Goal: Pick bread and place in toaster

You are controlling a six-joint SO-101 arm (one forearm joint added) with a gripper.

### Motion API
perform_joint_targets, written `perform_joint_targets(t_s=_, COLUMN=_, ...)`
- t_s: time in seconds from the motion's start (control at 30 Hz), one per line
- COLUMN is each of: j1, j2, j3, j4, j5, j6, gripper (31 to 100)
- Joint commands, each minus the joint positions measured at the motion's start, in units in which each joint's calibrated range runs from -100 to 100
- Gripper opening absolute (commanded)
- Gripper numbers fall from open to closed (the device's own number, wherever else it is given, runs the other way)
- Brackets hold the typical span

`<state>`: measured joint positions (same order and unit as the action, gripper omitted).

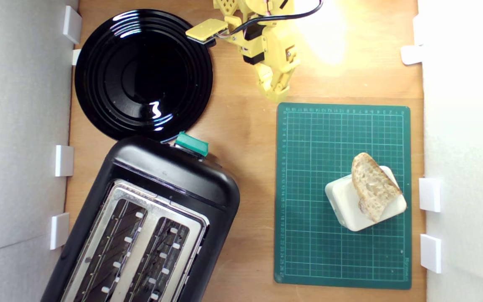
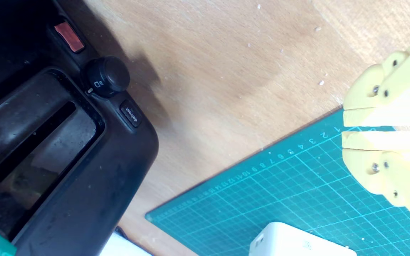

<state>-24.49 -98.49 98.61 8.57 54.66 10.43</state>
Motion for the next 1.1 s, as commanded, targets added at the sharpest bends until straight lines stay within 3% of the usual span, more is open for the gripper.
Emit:
perform_joint_targets(t_s=0.0, j1=-0.3, j2=0.0, j3=-0.2, j4=0.1, j5=-1.6, j6=-0.2, gripper=46.6)
perform_joint_targets(t_s=1.07, j1=-0.4, j2=0.0, j3=-0.2, j4=0.4, j5=-1.6, j6=-0.1, gripper=46.6)
